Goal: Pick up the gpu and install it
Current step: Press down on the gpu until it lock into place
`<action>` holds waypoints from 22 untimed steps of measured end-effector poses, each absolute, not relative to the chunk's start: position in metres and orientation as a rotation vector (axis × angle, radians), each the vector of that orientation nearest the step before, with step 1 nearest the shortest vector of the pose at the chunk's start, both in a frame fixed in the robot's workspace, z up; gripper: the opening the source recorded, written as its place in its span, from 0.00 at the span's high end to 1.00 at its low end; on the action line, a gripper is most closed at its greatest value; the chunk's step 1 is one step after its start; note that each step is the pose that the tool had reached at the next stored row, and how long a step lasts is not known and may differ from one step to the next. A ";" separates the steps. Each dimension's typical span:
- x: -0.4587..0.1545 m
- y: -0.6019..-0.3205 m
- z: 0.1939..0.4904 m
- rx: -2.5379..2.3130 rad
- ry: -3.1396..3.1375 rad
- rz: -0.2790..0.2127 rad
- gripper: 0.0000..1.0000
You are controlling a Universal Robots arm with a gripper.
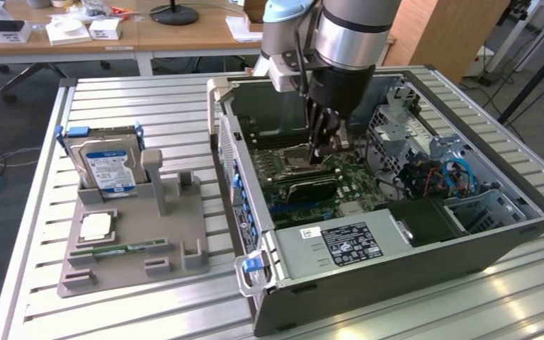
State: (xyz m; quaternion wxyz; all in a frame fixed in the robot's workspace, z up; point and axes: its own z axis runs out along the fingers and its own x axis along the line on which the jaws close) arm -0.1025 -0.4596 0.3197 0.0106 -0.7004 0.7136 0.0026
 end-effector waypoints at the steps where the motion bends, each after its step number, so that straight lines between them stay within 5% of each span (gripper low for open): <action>1: -0.102 -0.460 0.318 -2.186 2.227 0.008 0.90; 22: -0.103 -0.460 0.291 -2.185 2.227 0.008 0.90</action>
